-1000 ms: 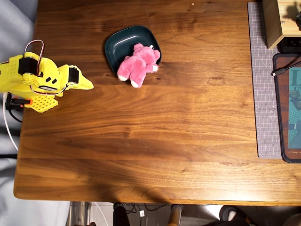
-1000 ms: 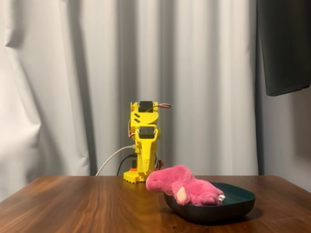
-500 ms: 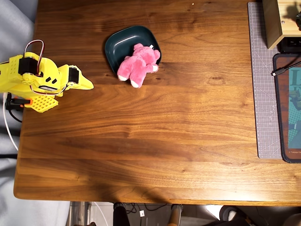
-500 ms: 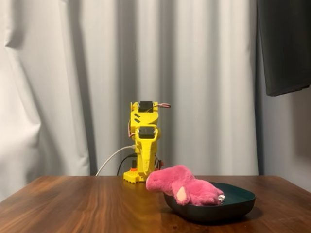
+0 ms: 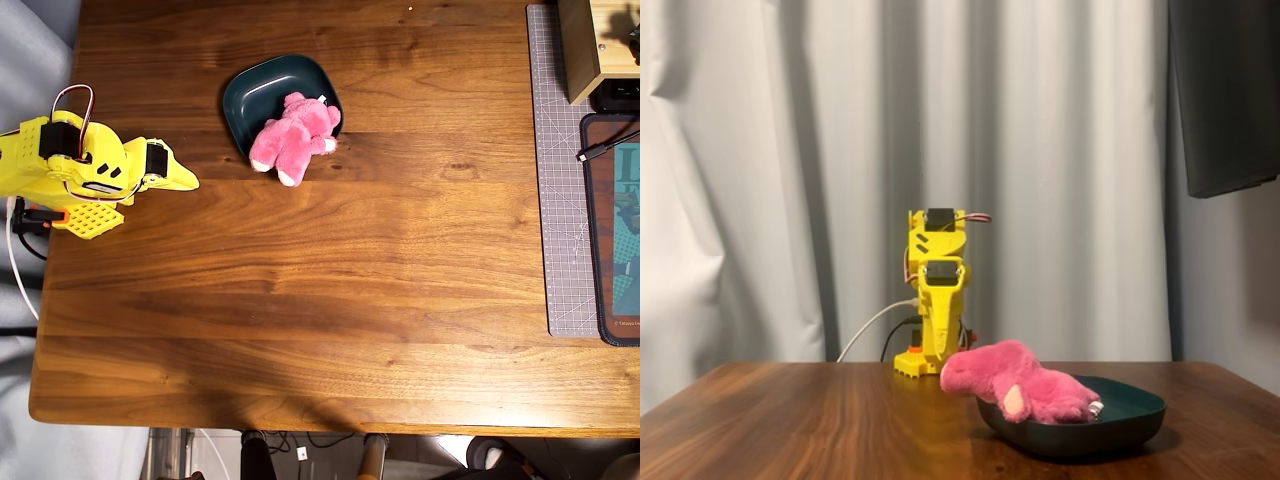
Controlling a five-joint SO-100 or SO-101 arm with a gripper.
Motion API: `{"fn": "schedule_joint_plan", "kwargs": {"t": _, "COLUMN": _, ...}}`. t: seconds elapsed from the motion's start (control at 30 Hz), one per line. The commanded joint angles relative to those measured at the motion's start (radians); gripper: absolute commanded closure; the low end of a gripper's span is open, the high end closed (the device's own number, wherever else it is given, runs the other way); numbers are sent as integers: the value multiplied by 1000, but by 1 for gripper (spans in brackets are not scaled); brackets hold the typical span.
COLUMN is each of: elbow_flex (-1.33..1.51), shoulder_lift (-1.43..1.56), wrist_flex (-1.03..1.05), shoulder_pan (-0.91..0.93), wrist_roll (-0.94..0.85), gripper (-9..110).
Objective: Grasp a strawberry bear and put it in the bin.
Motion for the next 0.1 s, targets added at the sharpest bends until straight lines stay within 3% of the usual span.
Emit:
{"fn": "schedule_joint_plan", "kwargs": {"t": 0.0, "elbow_flex": -23, "shoulder_lift": 29, "wrist_flex": 8, "shoulder_pan": 0, "wrist_roll": 8, "gripper": 102}}
{"fn": "schedule_joint_plan", "kwargs": {"t": 0.07, "elbow_flex": -23, "shoulder_lift": 29, "wrist_flex": 8, "shoulder_pan": 0, "wrist_roll": 8, "gripper": 102}}
